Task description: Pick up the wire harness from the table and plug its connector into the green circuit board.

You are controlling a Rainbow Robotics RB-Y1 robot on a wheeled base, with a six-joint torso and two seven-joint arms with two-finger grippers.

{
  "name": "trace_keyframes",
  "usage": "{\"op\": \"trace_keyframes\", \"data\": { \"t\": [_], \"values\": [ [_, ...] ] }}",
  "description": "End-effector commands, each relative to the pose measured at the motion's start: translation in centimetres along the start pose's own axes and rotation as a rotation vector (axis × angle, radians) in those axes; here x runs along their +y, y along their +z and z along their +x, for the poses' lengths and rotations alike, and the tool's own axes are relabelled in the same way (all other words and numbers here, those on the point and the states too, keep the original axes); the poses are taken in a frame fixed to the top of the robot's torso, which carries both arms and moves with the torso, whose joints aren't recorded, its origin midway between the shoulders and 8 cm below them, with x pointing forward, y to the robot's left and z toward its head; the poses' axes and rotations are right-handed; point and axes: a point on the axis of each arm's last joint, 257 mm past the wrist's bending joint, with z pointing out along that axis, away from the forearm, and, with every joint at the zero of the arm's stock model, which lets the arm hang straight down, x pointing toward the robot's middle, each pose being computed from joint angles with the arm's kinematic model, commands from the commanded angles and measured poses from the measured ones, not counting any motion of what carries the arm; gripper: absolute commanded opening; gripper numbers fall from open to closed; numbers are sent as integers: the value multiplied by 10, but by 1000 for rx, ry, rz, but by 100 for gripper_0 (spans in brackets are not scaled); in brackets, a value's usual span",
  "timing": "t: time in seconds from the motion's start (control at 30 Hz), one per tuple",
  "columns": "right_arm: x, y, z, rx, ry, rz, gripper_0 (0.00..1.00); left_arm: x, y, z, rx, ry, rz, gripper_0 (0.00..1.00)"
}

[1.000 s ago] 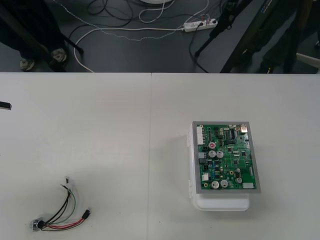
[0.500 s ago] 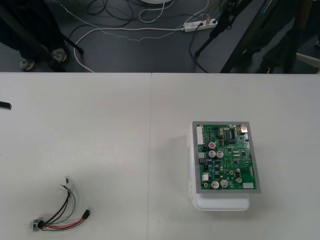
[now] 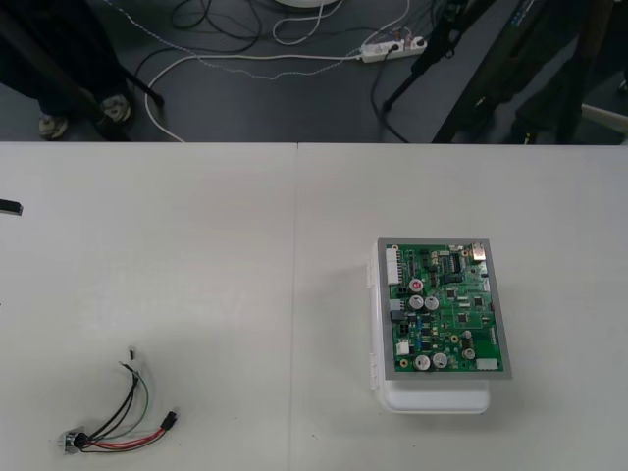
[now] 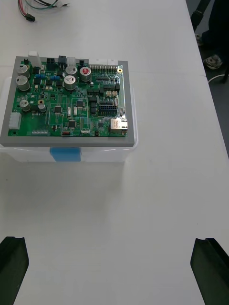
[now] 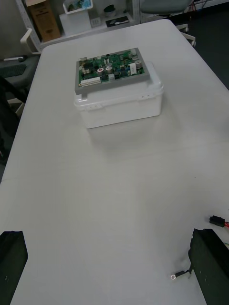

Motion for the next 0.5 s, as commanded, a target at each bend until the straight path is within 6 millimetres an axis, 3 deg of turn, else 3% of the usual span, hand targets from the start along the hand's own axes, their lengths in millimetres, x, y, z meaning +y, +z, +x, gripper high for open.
{"op": "trace_keyframes", "data": {
  "t": [0.03, 0.5],
  "values": [
    [0, -10, 0, 42, -6, -14, 100, -32, 0, 8, 6, -119, 62, 100],
    [0, -10, 0, 42, -6, -14, 100, -37, -4, 17, 47, -142, 75, 100]
  ]
}}
